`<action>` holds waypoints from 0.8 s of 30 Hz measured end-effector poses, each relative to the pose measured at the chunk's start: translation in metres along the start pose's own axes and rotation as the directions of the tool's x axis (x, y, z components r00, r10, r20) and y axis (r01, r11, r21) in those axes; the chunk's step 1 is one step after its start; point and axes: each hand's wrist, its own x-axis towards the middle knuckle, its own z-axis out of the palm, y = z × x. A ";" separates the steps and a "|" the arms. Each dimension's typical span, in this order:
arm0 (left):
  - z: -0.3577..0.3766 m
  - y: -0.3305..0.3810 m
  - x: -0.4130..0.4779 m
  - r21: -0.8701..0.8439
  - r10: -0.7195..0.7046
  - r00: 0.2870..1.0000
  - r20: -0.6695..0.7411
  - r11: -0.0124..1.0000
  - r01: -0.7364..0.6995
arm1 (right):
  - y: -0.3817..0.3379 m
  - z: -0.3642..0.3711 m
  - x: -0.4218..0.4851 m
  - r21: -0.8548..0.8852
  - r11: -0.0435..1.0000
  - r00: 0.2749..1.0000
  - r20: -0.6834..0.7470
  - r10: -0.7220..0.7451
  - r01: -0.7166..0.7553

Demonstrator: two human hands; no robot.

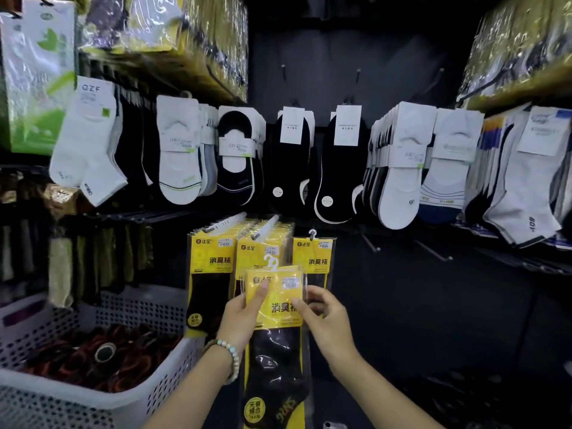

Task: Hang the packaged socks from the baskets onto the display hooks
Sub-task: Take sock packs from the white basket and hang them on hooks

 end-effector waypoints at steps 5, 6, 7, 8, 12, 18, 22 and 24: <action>0.011 0.004 -0.005 0.004 -0.004 1.000 -0.022 1.000 0.005 | -0.003 -0.003 -0.003 0.183 0.980 0.996 -0.016 0.086 -0.082; 0.011 0.006 -0.007 0.007 0.006 1.000 -0.007 1.000 -0.006 | -0.003 -0.004 -0.003 0.211 0.973 0.994 -0.020 0.104 -0.097; 0.011 0.008 -0.008 0.009 0.012 1.000 0.009 1.000 -0.012 | -0.003 -0.006 -0.003 0.240 0.965 0.993 -0.025 0.114 -0.105; 0.010 0.010 -0.008 0.015 0.012 1.000 0.026 1.000 -0.013 | -0.003 -0.008 -0.003 0.268 0.958 0.993 -0.031 0.117 -0.104; 0.003 0.012 -0.001 0.072 -0.017 1.000 0.019 0.997 0.015 | -0.001 -0.019 0.003 0.332 0.938 0.991 -0.049 0.128 -0.105; -0.020 0.010 0.022 0.225 0.083 0.993 -0.081 0.972 -0.063 | 0.010 -0.041 0.024 0.224 0.970 0.977 -0.165 0.134 -0.095; -0.033 0.010 0.035 0.215 0.108 0.988 -0.106 0.973 -0.083 | 0.004 -0.047 0.055 0.154 0.987 0.970 -0.232 0.074 -0.038; -0.036 0.012 0.039 0.228 0.109 0.989 -0.098 0.970 -0.085 | 0.000 -0.045 0.071 0.143 0.990 0.969 -0.246 0.034 0.002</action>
